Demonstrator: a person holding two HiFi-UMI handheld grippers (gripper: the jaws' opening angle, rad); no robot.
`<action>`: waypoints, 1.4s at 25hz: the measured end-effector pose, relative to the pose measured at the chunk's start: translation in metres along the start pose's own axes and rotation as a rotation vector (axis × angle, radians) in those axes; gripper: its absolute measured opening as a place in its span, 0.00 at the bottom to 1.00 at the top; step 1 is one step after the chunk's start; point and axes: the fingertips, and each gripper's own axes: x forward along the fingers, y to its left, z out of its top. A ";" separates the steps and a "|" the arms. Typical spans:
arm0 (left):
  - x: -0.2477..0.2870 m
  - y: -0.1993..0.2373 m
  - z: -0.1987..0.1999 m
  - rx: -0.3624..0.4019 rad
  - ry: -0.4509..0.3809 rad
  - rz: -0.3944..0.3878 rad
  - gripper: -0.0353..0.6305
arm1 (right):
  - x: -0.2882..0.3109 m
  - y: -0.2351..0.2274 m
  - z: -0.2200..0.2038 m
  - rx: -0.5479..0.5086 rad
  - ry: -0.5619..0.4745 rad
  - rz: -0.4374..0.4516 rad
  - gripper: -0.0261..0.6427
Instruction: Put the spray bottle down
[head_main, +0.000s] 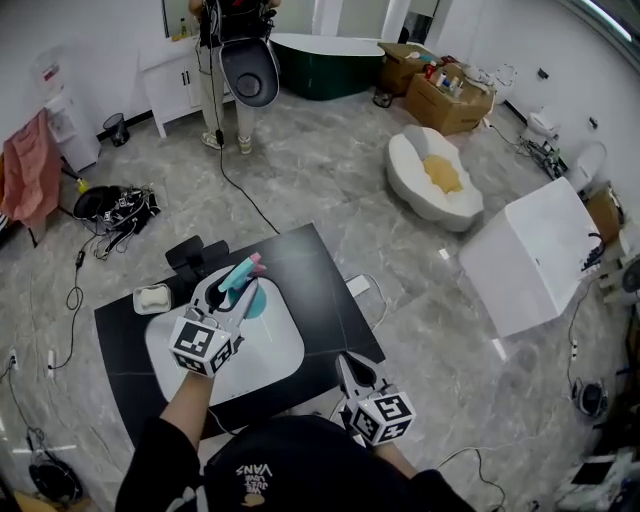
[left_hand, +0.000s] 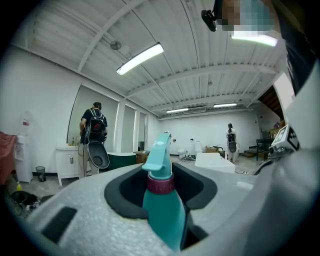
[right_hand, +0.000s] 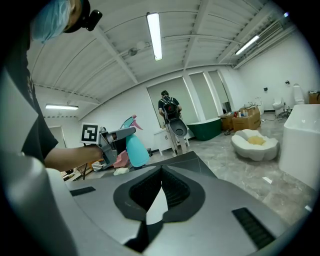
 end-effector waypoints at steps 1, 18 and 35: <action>0.007 0.003 0.000 0.003 -0.001 -0.011 0.29 | 0.002 0.000 0.000 0.002 0.000 -0.006 0.04; 0.117 0.043 -0.045 -0.025 -0.036 -0.082 0.29 | 0.023 -0.012 -0.019 0.020 0.075 -0.099 0.04; 0.157 0.061 -0.114 -0.040 0.000 -0.028 0.29 | 0.023 -0.016 -0.041 0.031 0.167 -0.154 0.04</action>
